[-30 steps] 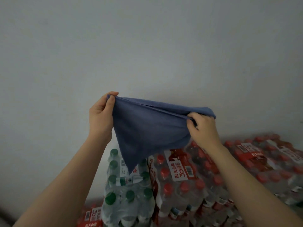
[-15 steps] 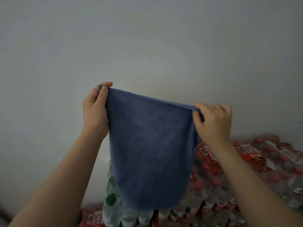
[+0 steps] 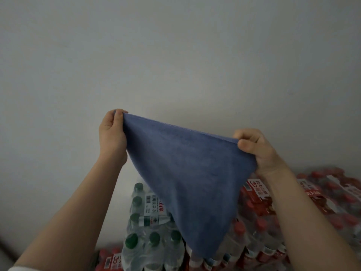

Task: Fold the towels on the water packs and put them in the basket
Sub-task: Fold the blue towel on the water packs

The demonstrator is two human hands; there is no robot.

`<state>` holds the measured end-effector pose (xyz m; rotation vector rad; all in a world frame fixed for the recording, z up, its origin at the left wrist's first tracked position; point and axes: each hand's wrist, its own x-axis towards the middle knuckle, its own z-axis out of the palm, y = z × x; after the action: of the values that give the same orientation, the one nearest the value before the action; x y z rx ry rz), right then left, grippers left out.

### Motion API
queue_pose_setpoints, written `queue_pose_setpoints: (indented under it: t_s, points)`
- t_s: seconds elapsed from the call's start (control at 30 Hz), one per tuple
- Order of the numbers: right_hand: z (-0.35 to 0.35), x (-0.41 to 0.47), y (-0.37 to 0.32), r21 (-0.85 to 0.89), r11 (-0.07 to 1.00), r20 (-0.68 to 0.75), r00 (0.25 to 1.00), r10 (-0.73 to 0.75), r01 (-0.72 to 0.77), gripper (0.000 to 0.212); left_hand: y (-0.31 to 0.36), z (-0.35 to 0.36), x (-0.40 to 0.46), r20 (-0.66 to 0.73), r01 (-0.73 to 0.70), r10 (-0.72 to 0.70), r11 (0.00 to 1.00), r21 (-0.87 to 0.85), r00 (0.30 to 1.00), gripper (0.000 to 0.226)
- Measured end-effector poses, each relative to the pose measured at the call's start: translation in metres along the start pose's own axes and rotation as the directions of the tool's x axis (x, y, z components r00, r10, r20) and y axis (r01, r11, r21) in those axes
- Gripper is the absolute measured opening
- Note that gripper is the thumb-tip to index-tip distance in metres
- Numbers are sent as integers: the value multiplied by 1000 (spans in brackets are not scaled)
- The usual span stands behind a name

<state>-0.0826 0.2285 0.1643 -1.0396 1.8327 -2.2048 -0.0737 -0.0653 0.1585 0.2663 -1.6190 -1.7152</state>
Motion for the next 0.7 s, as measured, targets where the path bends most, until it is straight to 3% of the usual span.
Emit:
queue_pose_setpoints:
  t_s: [0.03, 0.07, 0.13, 0.17, 0.23, 0.3, 0.4, 0.47, 0.53, 0.63, 0.7]
  points:
    - [-5, 1, -2, -210, 978, 58, 998, 0, 12, 24, -1, -2, 3, -9, -3, 3, 1000, 1, 1000, 26]
    - [-10, 3, -1, -468, 882, 99, 995, -12, 57, 23, -1, -3, 4, -8, -8, 8, 1000, 8, 1000, 26]
    - [-21, 7, 9, -858, 485, 112, 983, -145, 169, 34, -4, -4, 6, 9, -2, 1, 1000, 9, 1000, 27]
    - [-24, 9, 16, -935, 313, 90, 966, -243, 166, 38, -6, -4, 6, 13, 12, -12, 1000, -2, 1000, 27]
    - [-28, 10, 29, -987, 142, 4, 898, -440, 74, 39, -10, 1, 6, 2, 57, -57, 995, -81, 998, 26]
    - [-33, 11, 40, -995, 96, -77, 853, -516, -32, 38, -13, 9, 2, -16, 113, -118, 973, -202, 993, 26]
    - [-40, 6, 56, -978, -12, -173, 841, -512, -208, 37, -12, 16, -5, 12, 151, -155, 935, -322, 988, 26]
    - [-42, 7, 61, -938, -40, -282, 824, -492, -345, 24, -13, 17, -2, 51, 121, -111, 951, -284, 993, 26]
    - [-43, 14, 64, -893, -48, -385, 816, -431, -447, 16, -16, 21, 4, 71, 41, -33, 992, -121, 997, 24]
    - [-49, 38, 60, -861, 72, -492, 789, -368, -504, 23, -17, 31, 15, 67, -82, 78, 995, 64, 995, 20]
    - [-58, 54, 51, -832, 210, -554, 749, -364, -514, 26, -14, 39, 24, 46, -134, 131, 989, 67, 990, 25]
